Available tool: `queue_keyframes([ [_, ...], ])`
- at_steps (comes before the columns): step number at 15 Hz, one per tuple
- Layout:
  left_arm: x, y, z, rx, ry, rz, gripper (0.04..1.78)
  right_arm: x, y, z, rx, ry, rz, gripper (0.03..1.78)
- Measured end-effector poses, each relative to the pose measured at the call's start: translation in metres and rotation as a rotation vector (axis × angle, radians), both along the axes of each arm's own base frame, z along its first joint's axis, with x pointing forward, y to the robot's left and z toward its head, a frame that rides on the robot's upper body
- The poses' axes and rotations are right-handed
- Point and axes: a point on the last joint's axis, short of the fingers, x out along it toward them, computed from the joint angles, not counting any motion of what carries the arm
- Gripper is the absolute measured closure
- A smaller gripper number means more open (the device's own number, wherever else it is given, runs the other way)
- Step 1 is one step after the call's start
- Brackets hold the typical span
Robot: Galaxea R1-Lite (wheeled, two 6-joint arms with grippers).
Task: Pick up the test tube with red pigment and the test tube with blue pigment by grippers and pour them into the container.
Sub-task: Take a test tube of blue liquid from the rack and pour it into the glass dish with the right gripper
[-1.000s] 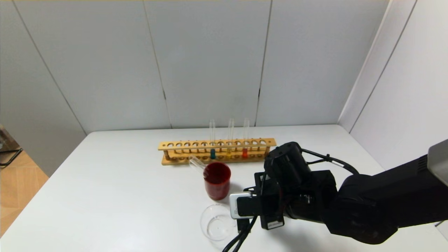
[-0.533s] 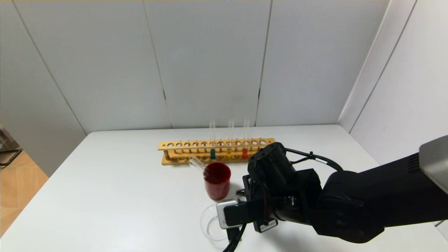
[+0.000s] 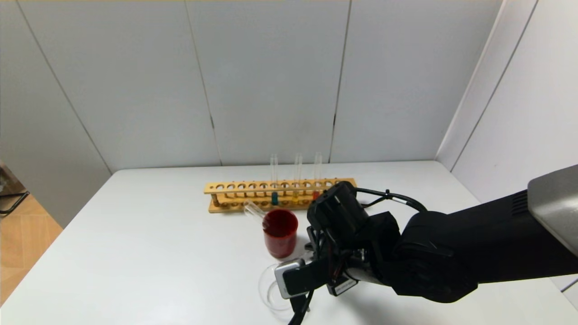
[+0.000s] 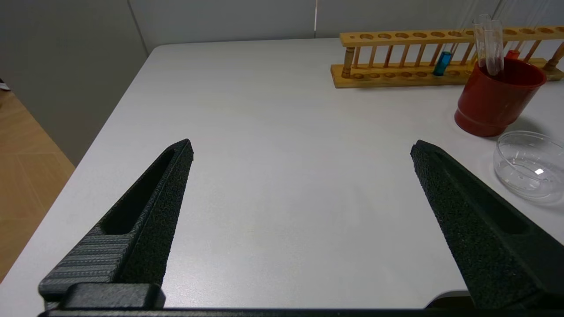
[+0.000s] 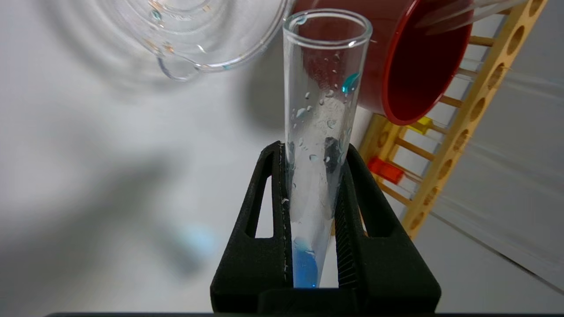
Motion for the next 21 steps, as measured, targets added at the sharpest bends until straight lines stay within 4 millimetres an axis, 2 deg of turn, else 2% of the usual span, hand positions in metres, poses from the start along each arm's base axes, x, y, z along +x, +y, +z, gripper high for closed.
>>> queue_keyframes([
  [6,0.000,0.000,0.000,0.000,0.000,0.000,0.07,0.001,0.007,-0.007,-0.074,-0.028,0.015,1.45],
  [21,0.000,0.000,0.000,0.000,0.000,-0.001,0.07,0.004,0.016,-0.008,-0.206,-0.143,0.040,1.45],
])
